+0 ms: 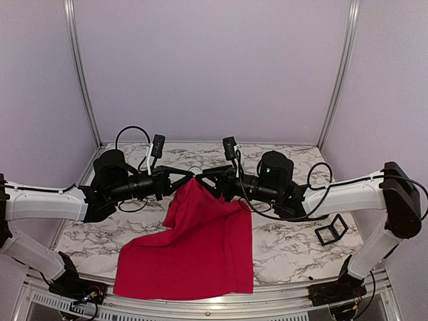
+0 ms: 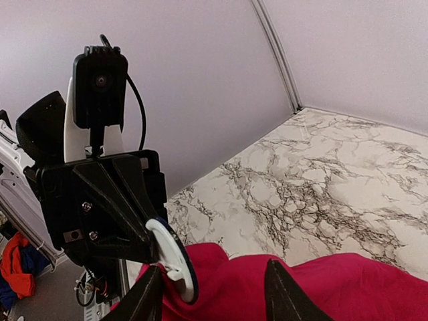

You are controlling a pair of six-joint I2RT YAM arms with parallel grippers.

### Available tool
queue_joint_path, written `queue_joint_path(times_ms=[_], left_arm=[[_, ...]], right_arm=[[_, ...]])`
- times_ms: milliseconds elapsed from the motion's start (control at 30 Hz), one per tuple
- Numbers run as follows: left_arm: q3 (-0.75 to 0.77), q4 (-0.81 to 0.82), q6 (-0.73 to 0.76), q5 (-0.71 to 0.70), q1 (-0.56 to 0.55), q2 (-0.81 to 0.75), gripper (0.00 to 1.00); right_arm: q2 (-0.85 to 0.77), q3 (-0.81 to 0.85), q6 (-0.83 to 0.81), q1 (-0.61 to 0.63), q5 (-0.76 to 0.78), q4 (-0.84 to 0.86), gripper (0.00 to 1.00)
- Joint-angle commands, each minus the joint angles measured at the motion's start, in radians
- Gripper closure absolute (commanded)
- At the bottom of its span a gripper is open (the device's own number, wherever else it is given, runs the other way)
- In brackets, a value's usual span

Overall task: Remove the brooch from the garment
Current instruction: Remove the brooch from the flattened clothing.

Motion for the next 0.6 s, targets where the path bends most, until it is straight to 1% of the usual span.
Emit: queue_joint_path(times_ms=[0, 100, 200, 300, 433, 567], left_arm=[[0.044, -0.011, 0.021, 0.034, -0.002, -0.036, 1.00], [0.047, -0.016, 0.024, 0.040, -0.002, -0.037, 1.00], [0.047, -0.019, 0.027, 0.051, -0.002, -0.038, 1.00], [0.058, -0.038, 0.034, 0.066, -0.002, -0.034, 1.00], [0.065, -0.044, 0.040, 0.083, -0.002, -0.034, 1.00], [0.073, -0.047, 0.045, 0.111, -0.003, -0.033, 1.00]], right_arm=[[-0.005, 0.050, -0.034, 0.015, 0.026, -0.037, 0.52], [0.000, 0.056, -0.036, 0.017, 0.031, -0.042, 0.56], [0.004, 0.057, -0.034, 0.017, 0.042, -0.048, 0.62], [0.010, 0.065, -0.036, 0.017, 0.040, -0.056, 0.65], [0.020, 0.070, -0.037, 0.019, 0.044, -0.065, 0.72], [0.033, 0.094, -0.043, 0.024, 0.053, -0.097, 0.78]])
